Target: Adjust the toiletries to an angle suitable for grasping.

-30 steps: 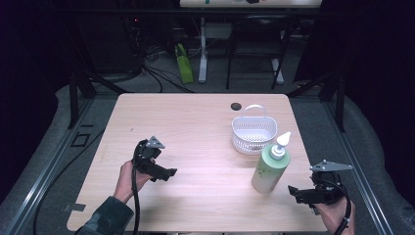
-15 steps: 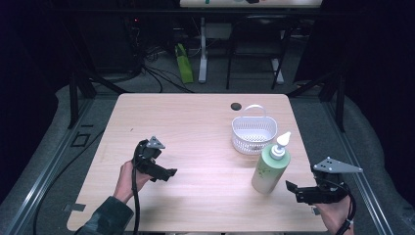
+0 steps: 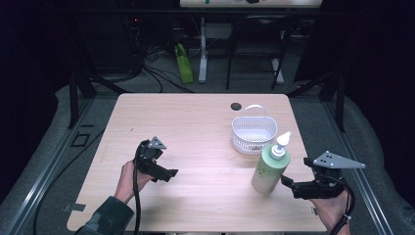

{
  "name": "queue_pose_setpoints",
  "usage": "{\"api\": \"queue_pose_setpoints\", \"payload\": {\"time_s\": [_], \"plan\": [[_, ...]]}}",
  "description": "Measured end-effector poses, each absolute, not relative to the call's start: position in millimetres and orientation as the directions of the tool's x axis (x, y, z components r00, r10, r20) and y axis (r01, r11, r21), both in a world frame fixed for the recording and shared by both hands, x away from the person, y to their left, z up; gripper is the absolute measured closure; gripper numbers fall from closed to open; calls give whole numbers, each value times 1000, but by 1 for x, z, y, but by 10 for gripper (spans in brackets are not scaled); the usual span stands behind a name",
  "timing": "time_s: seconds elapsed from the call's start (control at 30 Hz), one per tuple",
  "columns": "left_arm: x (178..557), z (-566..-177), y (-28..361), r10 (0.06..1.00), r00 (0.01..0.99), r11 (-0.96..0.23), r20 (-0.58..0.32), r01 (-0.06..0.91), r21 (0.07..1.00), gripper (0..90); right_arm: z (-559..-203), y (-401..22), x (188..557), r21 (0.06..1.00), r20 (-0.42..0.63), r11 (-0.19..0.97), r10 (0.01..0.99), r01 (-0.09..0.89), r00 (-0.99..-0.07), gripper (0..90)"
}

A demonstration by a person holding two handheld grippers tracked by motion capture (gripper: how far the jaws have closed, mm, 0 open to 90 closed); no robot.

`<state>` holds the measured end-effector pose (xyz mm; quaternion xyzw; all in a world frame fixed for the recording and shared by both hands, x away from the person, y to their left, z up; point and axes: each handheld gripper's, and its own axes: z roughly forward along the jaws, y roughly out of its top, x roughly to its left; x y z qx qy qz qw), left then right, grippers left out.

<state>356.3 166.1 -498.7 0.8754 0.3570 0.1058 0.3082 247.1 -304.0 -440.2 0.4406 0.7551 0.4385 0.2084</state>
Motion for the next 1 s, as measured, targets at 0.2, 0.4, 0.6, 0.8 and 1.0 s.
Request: {"api": "queue_pose_setpoints", "payload": {"time_s": [0.2, 0.4, 0.6, 0.8, 1.0], "plan": [[356, -499, 166, 687, 726, -557, -38, 559, 614, 0, -433, -299, 251, 868, 88, 206, 831, 451, -549, 0], [356, -498, 165, 688, 725, -558, -33, 557, 615, 0, -427, -292, 254, 886, 74, 206, 822, 416, -565, 0], [357, -499, 164, 682, 730, -563, -36, 556, 612, 0, -424, -288, 261, 892, 73, 203, 819, 405, -570, 0], [357, -499, 163, 681, 731, -563, -33, 552, 615, 0, -424, -285, 267, 894, 78, 194, 818, 403, -569, 0], [357, -499, 163, 680, 732, -563, -35, 553, 614, 0, -422, -283, 270, 898, 74, 198, 812, 392, -579, 0]]}}
